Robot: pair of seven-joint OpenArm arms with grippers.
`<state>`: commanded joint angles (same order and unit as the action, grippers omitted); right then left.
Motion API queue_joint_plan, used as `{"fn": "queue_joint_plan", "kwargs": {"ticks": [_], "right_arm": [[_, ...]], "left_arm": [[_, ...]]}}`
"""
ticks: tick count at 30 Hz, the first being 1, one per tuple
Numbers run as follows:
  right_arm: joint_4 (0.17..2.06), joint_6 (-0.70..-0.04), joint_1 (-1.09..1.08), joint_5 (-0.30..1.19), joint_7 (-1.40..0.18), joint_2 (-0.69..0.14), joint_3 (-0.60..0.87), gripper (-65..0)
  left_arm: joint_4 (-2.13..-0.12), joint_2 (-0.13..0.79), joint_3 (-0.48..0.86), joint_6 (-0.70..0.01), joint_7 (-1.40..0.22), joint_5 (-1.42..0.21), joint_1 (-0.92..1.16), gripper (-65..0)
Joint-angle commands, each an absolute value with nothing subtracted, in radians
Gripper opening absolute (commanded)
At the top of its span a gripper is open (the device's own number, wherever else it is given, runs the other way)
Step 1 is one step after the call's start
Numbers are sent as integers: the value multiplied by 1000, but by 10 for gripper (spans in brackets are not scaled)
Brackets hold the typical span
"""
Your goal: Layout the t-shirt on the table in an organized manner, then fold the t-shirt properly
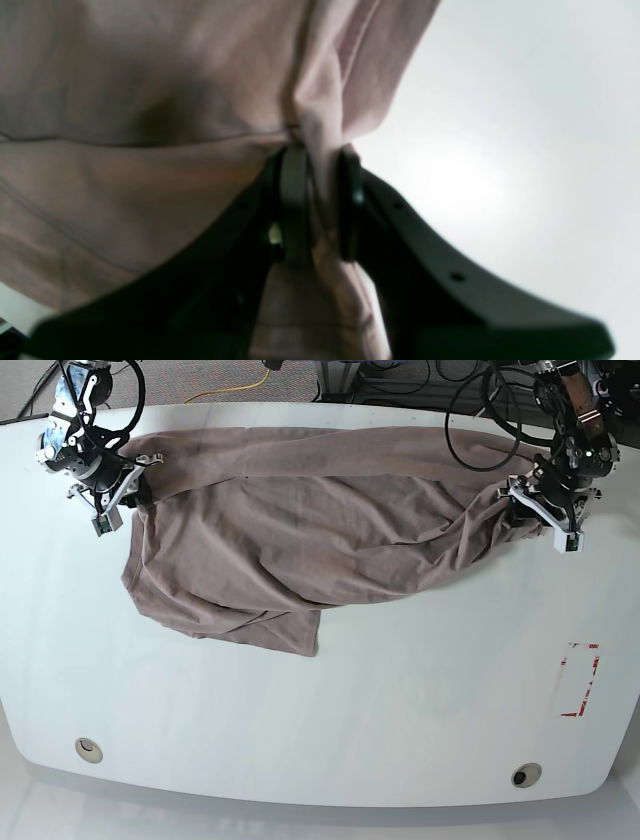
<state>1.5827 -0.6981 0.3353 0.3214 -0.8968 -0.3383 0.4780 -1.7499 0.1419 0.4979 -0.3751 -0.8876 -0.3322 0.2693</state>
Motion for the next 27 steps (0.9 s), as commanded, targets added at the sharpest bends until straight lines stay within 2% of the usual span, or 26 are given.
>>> {"fn": "queue_joint_plan", "kwargs": {"ticks": [2,10,19,24,27], "right_arm": [[1583,-698,335,321,-897,-338,478,-561],[1583,-698,335,321,-897,-338,479,-561],[1583,-698,335,321,-897,-338,479,-561],[1583,-698,335,321,-897,-338,479,-561],[1583,-698,335,321,-897,-338,479,-561]], "left_arm": [[-1750,142,498,-375,-888,-332,269,-314],[-1753,142,498,-377,-888,-332,269,-485],[-1756,142,498,-377,-888,-334,269,-518],[-1771,143,498,-378,-885,-334,268,-650],[-1796,143,496,-378,-885,-334,268,-650]]}}
